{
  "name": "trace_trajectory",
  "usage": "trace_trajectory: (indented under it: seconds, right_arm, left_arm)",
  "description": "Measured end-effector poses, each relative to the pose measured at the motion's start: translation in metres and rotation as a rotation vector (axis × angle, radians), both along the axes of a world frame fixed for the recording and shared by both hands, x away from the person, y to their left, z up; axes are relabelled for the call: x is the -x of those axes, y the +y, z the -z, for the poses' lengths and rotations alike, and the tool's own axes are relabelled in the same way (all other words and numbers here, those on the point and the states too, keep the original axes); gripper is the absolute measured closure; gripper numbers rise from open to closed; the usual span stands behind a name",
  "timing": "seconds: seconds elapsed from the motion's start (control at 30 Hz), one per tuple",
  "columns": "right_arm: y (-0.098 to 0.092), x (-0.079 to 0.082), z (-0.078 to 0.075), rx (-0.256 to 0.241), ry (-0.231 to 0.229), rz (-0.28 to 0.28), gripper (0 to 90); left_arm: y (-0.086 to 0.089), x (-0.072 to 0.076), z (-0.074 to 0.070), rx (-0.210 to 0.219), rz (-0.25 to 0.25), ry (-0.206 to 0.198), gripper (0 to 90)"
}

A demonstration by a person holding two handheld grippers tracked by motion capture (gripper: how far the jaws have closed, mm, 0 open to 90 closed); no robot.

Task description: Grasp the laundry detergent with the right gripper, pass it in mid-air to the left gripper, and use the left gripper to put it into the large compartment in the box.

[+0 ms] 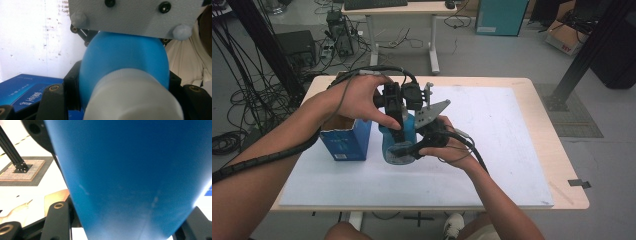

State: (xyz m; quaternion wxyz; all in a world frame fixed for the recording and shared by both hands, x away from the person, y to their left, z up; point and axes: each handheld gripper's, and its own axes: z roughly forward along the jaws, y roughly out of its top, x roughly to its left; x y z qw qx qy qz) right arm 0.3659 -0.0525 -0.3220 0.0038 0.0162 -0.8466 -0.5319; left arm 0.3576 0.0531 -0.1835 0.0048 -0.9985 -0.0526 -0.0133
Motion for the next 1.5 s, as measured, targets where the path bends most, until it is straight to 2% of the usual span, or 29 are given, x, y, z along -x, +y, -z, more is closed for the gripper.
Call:
trace_trajectory:
  seconds: [0.1,0.23,0.33,0.47,0.5,0.6,0.63,0.73,0.77,0.83,0.93,0.97,1.13,1.17,1.2,1.3,1.33,1.4,1.5]
  right_arm:
    - [0.0,-0.0003,0.0004,-0.006,0.009,-0.001,41.6]
    - [0.0004,-0.0008,0.0014,-0.004,0.008,-0.005,41.4]
    - [0.0004,-0.0007,0.0018,0.0,0.013,-0.006,41.2]
    - [0.0002,-0.0012,0.0027,-0.008,0.041,-0.016,40.8]
    - [0.0005,-0.0021,0.0036,-0.01,0.031,-0.02,40.8]
    - [0.0009,-0.0018,0.0044,-0.009,0.039,-0.015,40.6]
    - [0.0011,-0.0024,0.005,-0.009,0.032,-0.015,40.5]
    - [0.0015,-0.0031,0.006,-0.009,0.04,-0.017,40.2]
    - [0.0016,-0.0029,0.006,-0.009,0.04,-0.017,40.0]
    - [0.0018,-0.0026,0.0057,-0.014,0.045,-0.015,39.1]
    - [0.0018,-0.0029,0.0059,-0.015,0.047,-0.014,38.0]
    - [0.0018,-0.0029,0.0061,-0.016,0.049,-0.014,37.8]
    - [0.0013,-0.0031,0.0061,-0.012,0.052,-0.018,37.4]
    - [0.0012,-0.0032,0.0064,-0.013,0.055,-0.018,37.2]
    - [0.0009,-0.0035,0.0066,-0.015,0.057,-0.019,36.9]
    - [0.0,-0.004,0.0072,-0.015,0.07,-0.02,36.7]
    - [-0.0001,-0.0039,0.0075,-0.015,0.071,-0.02,36.7]
    - [-0.0002,-0.0035,0.0076,-0.013,0.072,-0.023,36.7]
    - [-0.0004,-0.003,0.0073,-0.007,0.068,-0.023,36.5]
  left_arm:
    - [-0.0001,-0.0004,-0.0005,-0.003,-0.005,0.014,37.5]
    - [-0.0004,0.0002,0.001,-0.004,-0.004,-0.004,37.6]
    - [-0.0006,-0.0001,0.0013,-0.005,-0.011,0.002,37.6]
    - [-0.0008,-0.0005,0.0019,-0.01,-0.015,0.013,37.6]
    - [-0.0004,-0.0008,0.0023,-0.009,-0.015,0.015,37.6]
    - [0.0007,-0.0015,0.0039,-0.01,-0.016,0.011,37.5]
    - [0.0006,-0.0018,0.0039,-0.016,-0.018,0.025,37.6]
    - [0.0011,-0.002,0.0045,-0.015,-0.02,0.027,37.6]
    - [0.0012,-0.0015,0.0046,-0.016,-0.02,0.014,37.6]
    - [0.0007,-0.0014,0.004,-0.019,-0.027,0.021,37.6]
    - [0.0004,-0.0009,0.0046,-0.017,-0.022,0.009,37.6]
    - [0.0002,-0.0014,0.0041,-0.019,-0.027,0.023,37.5]
    - [0.0,-0.0018,0.0051,-0.016,-0.027,0.024,37.6]
    - [-0.0002,-0.0019,0.005,-0.015,-0.022,0.014,37.6]
    - [-0.0005,-0.0016,0.0053,-0.005,-0.035,0.033,37.6]
    - [-0.0008,-0.001,0.006,-0.001,-0.032,0.028,37.6]
    - [-0.0012,-0.0011,0.0057,-0.005,-0.032,0.037,37.6]
    - [-0.0017,-0.0008,0.0056,-0.004,-0.035,0.017,37.6]
    - [-0.0016,-0.001,0.0067,-0.002,-0.035,0.017,37.6]
